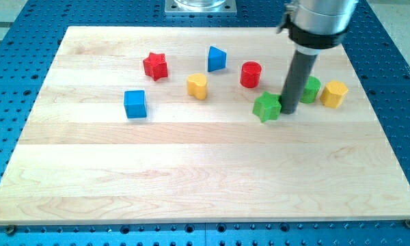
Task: Push the green star diagonally below the red star
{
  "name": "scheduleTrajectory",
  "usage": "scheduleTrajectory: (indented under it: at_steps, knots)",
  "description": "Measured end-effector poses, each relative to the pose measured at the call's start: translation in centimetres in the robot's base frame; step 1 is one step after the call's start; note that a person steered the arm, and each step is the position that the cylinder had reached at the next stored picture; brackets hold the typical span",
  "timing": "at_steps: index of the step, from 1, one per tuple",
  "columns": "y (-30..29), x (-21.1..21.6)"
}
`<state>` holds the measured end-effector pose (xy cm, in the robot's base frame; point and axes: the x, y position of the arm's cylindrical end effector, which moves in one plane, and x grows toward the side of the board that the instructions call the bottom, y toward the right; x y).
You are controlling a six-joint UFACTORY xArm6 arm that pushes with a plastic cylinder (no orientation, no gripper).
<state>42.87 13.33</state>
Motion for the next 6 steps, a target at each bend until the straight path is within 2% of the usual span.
scheduleTrajectory:
  at_steps: [2, 4, 6]
  knots:
    - [-6.4, 1.4]
    - [-5.7, 0.3]
    - [-10.8, 1.2]
